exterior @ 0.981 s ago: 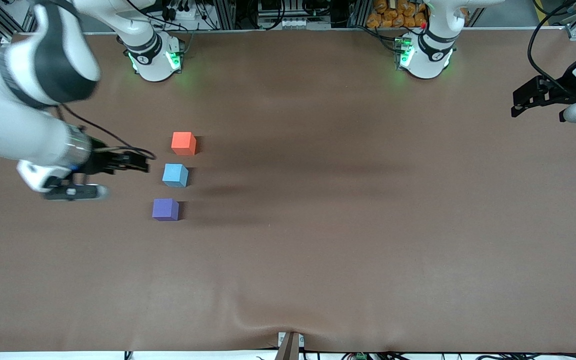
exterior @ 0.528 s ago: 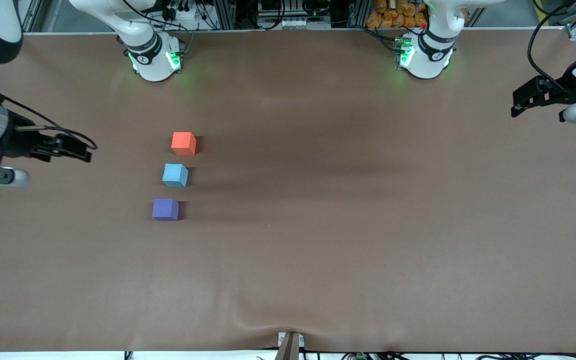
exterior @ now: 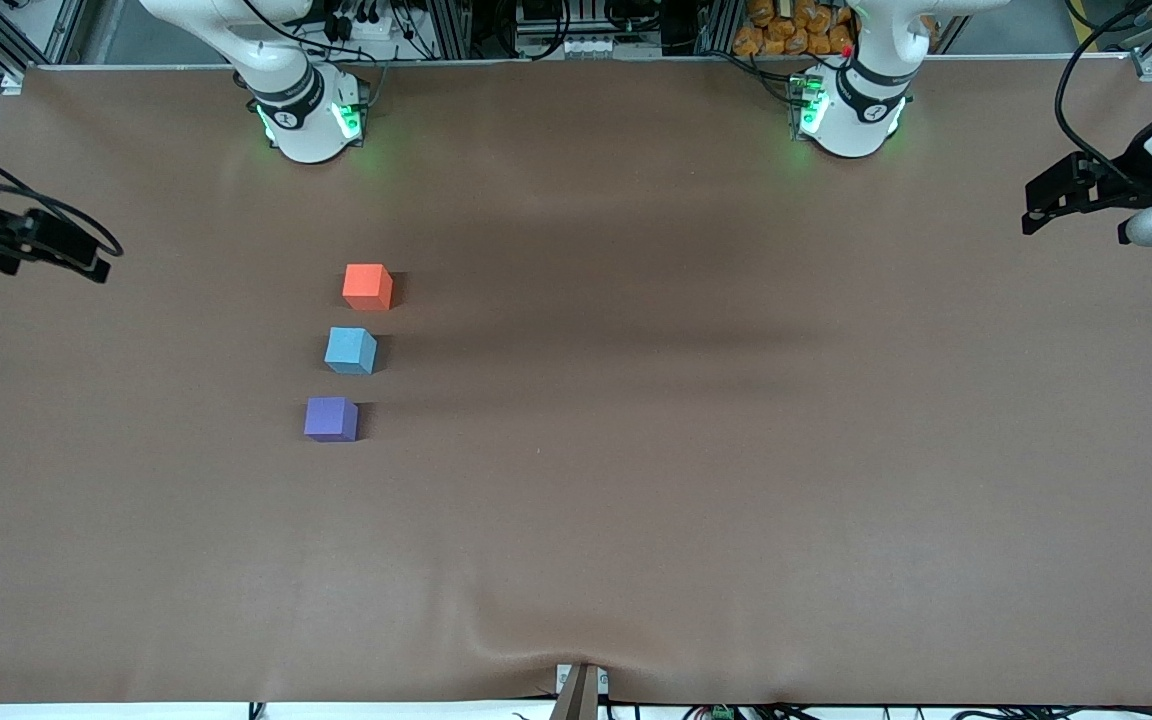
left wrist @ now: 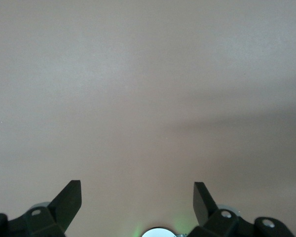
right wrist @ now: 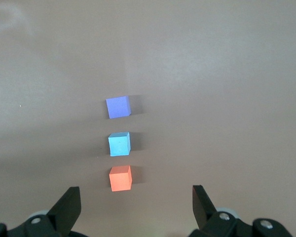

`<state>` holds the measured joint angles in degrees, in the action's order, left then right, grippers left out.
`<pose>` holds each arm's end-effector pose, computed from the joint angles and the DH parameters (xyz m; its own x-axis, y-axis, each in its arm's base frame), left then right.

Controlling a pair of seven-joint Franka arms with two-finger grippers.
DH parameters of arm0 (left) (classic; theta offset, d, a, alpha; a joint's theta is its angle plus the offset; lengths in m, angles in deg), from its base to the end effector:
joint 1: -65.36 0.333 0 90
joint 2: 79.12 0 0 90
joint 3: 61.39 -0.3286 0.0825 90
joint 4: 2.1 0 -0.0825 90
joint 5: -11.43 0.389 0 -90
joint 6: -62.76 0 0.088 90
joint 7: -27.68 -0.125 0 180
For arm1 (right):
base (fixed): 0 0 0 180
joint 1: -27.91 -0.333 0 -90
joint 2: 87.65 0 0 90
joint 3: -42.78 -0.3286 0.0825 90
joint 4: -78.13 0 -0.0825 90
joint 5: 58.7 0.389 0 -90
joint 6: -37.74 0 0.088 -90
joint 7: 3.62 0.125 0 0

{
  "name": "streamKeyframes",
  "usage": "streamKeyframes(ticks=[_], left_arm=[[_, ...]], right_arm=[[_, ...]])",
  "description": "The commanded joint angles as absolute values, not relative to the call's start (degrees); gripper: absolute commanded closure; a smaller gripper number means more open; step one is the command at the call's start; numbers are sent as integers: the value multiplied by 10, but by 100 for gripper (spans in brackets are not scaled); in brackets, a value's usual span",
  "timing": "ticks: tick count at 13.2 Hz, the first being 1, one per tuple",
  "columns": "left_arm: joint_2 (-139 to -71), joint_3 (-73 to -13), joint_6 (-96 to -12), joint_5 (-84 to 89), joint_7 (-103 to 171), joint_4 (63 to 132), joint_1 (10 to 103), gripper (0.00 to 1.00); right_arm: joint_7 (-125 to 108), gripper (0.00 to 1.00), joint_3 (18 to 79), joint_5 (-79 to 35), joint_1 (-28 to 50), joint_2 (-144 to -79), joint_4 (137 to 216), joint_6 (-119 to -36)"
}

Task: Place blue block between orange and purple blocks

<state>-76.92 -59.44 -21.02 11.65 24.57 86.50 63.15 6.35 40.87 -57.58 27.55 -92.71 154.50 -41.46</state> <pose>0.5337 -0.0387 0.6424 0.9910 -0.1260 -0.0459 -0.1262 -0.9920 -0.0026 0.5661 0.0241 0.6643 0.9906 -0.1304 -0.0421 -0.1311 -0.9913 -0.0152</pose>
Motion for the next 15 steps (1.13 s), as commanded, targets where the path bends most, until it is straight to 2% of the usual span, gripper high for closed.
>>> streamKeyframes(ticks=[1, 8, 12, 15], left_arm=[[-767, -592, -213, 120, 249, 863, 635, 0], [-768, -592, -213, 120, 250, 863, 635, 0], [-768, -592, -213, 120, 250, 863, 635, 0], [-768, -592, -213, 120, 250, 862, 635, 0]], right_arm=[[82, 0, 380, -597, 292, -866, 1624, -432], [81, 0, 372, -589, 296, -840, 1642, -441], [69, 0, 374, -598, 298, -860, 1602, -441], [40, 0, 398, -542, 316, -856, 1603, -442]])
